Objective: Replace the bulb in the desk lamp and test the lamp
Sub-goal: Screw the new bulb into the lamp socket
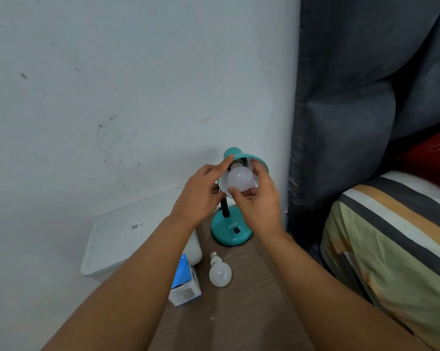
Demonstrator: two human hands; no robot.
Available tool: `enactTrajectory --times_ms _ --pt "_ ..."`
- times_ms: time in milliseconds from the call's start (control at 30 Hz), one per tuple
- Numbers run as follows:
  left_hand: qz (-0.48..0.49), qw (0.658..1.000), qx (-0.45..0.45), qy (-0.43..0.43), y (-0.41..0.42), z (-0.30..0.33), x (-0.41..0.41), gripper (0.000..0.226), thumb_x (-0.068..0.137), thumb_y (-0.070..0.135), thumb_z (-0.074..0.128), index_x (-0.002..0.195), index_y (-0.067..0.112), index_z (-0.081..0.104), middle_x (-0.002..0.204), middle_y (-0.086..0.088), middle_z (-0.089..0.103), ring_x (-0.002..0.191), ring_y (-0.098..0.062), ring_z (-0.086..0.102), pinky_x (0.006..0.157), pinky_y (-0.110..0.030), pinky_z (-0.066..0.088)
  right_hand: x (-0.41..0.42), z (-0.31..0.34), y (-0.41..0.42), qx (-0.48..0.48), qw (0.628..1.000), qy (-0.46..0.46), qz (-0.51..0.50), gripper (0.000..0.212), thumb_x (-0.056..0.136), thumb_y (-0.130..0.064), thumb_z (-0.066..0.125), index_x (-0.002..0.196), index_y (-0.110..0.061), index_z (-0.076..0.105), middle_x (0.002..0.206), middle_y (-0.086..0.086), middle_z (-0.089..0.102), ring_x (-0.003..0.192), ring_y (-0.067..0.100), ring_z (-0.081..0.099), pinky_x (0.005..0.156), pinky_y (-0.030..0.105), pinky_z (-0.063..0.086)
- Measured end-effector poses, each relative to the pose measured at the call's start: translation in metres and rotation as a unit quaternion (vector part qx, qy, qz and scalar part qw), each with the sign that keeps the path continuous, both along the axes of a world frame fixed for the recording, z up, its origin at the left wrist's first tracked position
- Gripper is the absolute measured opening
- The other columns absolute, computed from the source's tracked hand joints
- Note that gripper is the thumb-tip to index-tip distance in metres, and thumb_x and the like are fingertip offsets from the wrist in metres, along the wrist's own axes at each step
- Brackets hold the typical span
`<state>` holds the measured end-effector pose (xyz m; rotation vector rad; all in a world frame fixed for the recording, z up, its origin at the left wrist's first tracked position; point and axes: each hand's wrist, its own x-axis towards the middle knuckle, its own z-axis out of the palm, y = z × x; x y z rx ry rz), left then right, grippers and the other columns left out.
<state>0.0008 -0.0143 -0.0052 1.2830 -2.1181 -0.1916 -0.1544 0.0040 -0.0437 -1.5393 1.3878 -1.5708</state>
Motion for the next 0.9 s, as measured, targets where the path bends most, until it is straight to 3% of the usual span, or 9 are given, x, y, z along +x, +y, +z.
enactTrajectory --times_ms 167,333,467,633,800,900 --pt "0.002 1.0 -0.001 -0.004 -0.0002 0.0001 0.0004 0.091 0.083 0.004 0.074 0.149 0.047 0.029 0.112 0.003 0.052 0.086 -0.01 0.059 0.086 -0.019 0.053 0.0001 -0.0024 -0.0009 0.001 1.0 0.018 0.004 0.061 0.08 -0.018 0.077 0.133 -0.027 0.05 0.129 -0.004 0.053 0.089 0.009 0.066 0.076 0.007 0.05" --pt "0.004 1.0 0.0 -0.007 0.0008 0.0001 0.0003 0.095 0.082 0.001 0.073 0.148 0.051 0.026 0.11 0.004 0.052 0.086 -0.012 0.061 0.087 -0.026 0.054 -0.0004 0.0006 -0.0033 0.073 0.997 -0.016 -0.032 0.058 0.075 -0.044 0.079 0.123 -0.027 0.051 0.119 -0.005 0.061 0.076 0.003 0.068 0.078 0.024 0.056" --pt "0.006 1.0 -0.001 -0.008 -0.0001 -0.0015 0.0006 0.094 0.082 0.002 0.073 0.148 0.051 0.026 0.11 0.006 0.051 0.086 -0.011 0.061 0.088 -0.026 0.054 -0.0018 -0.0006 -0.0008 0.066 0.998 -0.01 -0.011 0.065 0.077 -0.041 0.079 0.132 -0.031 0.044 0.125 -0.005 0.06 0.082 0.006 0.069 0.081 0.025 0.057" --pt "0.002 1.0 -0.008 -0.008 -0.0011 -0.0036 0.0004 0.092 0.082 0.003 0.074 0.15 0.044 0.029 0.107 0.007 0.049 0.087 -0.011 0.061 0.088 -0.029 0.055 -0.0025 -0.0045 -0.0005 0.051 0.998 0.004 0.024 0.064 0.076 -0.025 0.081 0.132 -0.031 0.049 0.124 -0.006 0.057 0.085 0.005 0.067 0.071 0.001 0.047" --pt "0.004 1.0 -0.006 -0.008 -0.001 -0.0032 -0.0002 0.09 0.083 0.005 0.073 0.15 0.046 0.028 0.106 0.005 0.05 0.086 -0.01 0.061 0.087 -0.03 0.055 -0.0012 0.0005 -0.0015 0.079 0.997 -0.009 -0.014 0.058 0.08 -0.041 0.075 0.13 -0.027 0.05 0.121 -0.005 0.062 0.072 -0.002 0.066 0.068 0.008 0.047" --pt "0.001 1.0 -0.007 -0.012 -0.0006 -0.0031 0.0003 0.093 0.083 0.003 0.073 0.149 0.048 0.026 0.106 0.005 0.051 0.084 -0.01 0.061 0.086 -0.03 0.055 -0.0007 0.0035 0.0025 0.06 0.998 -0.01 0.004 0.064 0.083 -0.037 0.074 0.137 -0.031 0.041 0.121 -0.014 0.056 0.071 -0.004 0.065 0.064 0.001 0.041"
